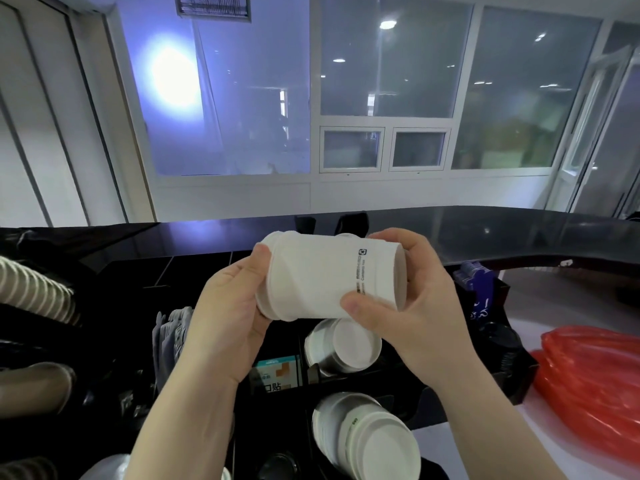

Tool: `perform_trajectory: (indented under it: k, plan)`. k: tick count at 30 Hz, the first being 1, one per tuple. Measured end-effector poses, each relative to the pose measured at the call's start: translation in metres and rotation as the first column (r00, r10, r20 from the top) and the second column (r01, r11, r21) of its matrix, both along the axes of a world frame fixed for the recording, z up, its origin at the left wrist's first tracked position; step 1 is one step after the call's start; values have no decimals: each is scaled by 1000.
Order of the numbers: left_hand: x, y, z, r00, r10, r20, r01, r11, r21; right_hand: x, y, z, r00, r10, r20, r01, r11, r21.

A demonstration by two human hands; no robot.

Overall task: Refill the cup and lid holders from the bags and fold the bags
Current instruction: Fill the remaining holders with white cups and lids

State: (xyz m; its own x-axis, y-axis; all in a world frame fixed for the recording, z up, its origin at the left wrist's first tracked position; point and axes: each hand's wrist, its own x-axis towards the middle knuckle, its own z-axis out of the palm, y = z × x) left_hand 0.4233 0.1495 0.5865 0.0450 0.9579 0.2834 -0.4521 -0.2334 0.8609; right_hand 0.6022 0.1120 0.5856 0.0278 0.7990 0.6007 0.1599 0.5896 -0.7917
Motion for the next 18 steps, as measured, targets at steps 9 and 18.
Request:
perform_trajectory:
  k: [9,18]
  plan:
    - [-20,14,-1,964,266,-27,-267,961,-77,13,-7,5,989,-131,70,118,978,172]
    - [-38,26,16,918,394,35,-395,919,4,17,-1,14,988,-137,-73,148,973,178]
